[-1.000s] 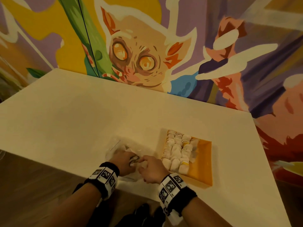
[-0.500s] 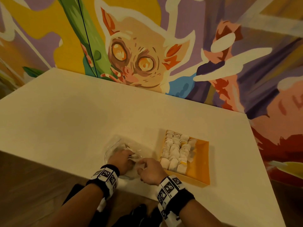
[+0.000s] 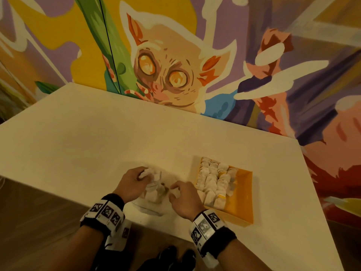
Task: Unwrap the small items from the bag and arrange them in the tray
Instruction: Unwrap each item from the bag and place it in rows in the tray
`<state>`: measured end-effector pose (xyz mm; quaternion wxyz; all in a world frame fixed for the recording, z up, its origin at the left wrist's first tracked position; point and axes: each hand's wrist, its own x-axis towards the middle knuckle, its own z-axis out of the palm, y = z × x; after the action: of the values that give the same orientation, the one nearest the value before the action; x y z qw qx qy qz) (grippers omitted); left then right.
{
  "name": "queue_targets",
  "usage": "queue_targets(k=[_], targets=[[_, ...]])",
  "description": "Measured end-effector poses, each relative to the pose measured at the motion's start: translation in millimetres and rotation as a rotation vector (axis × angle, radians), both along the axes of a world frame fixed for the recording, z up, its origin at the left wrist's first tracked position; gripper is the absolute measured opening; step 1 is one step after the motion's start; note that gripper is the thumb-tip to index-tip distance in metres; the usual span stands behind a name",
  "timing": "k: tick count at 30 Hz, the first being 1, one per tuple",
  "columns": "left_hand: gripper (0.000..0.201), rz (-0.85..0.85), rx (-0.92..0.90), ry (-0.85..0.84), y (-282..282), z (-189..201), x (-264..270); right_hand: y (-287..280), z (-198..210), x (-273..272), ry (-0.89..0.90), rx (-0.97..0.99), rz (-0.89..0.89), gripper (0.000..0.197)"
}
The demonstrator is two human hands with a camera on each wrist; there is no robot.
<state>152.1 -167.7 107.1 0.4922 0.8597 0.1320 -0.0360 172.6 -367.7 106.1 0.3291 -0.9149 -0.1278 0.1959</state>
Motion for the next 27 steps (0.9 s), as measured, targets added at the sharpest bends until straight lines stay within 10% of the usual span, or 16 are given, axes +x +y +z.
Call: queue_targets(k=[12, 27], targets=[[0.025, 0.279, -0.878, 0.209, -21, 9, -14, 29, 9, 2, -0.015, 0.415, -0.088, 0.027], [0.013, 0.429, -1.057, 0.196, -36, 1, -8, 29, 10, 0, 0.021, 0.498, -0.213, 0.017]])
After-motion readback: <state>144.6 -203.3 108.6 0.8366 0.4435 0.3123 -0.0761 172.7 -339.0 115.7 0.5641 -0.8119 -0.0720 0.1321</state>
